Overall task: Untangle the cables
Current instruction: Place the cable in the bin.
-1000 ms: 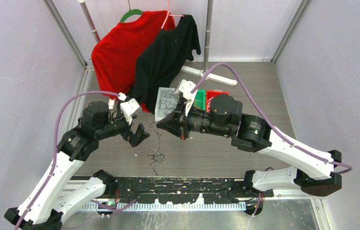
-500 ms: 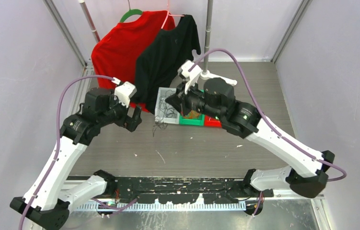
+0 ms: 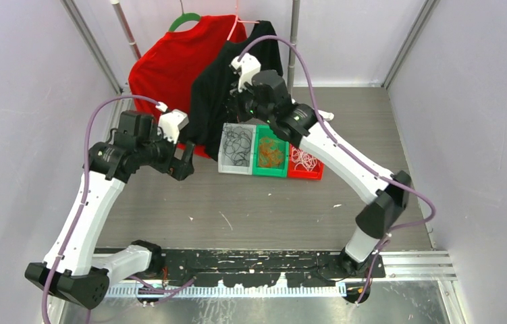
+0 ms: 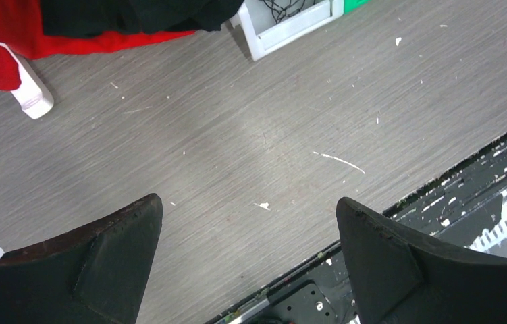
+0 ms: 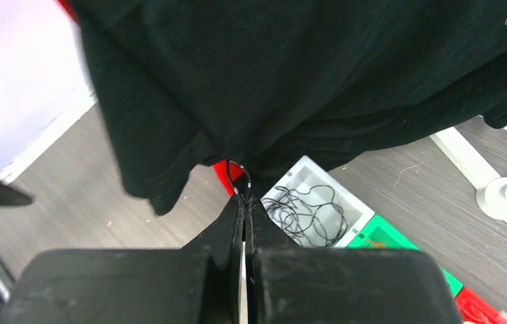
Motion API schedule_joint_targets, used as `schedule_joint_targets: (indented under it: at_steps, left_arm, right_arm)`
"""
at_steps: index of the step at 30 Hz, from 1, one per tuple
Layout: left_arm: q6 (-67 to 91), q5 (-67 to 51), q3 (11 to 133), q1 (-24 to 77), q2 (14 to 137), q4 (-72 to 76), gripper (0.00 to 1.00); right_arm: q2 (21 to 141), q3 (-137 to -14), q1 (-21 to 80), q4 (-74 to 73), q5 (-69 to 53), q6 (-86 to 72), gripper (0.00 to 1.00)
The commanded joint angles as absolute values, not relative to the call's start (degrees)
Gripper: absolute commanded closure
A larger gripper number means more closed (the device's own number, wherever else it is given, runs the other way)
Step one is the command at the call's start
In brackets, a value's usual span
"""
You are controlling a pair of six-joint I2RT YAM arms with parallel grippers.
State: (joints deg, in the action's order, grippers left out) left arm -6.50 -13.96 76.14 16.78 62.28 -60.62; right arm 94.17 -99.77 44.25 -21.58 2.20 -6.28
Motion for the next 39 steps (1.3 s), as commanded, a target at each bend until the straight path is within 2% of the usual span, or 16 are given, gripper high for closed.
schedule_joint_targets:
  at_steps: [1, 8, 15, 29, 30, 35, 39]
  left_arm:
    - [-8.81, -16.56, 79.24, 16.44, 61.15, -62.66, 0.01]
    - [-10.88, -17.75, 80.54, 16.35, 60.49, -63.51, 0.01]
    - [-13.0, -18.81, 80.24, 16.4, 59.81, -63.97, 0.01]
    - [-13.54, -19.76, 78.86, 15.89, 59.08, -64.07, 0.01]
    - [-13.8, -19.71, 78.76, 15.83, 58.96, -63.96, 0.01]
    - [-14.51, -20.13, 76.53, 15.87, 58.33, -62.34, 0.01]
    - [-14.54, -20.06, 75.15, 15.69, 59.71, -60.96, 0.01]
  right_arm:
    - [99.89, -106.14, 42.27, -21.98, 4.38, -3.49, 0.99]
    - [110.35, -109.44, 41.67, -26.66, 9.53, -0.63, 0.99]
    - [114.17, -106.81, 41.09, -25.23, 10.37, -3.19, 0.99]
    - [130.17, -113.68, 41.13, -29.4, 13.7, -9.38, 0.99]
    - [130.13, -113.71, 41.15, -29.48, 13.96, -9.62, 0.96]
    - [124.39, -112.2, 41.09, -29.67, 14.43, -9.4, 0.57]
    - [116.23, -110.7, 41.11, -29.52, 11.92, -10.31, 0.45]
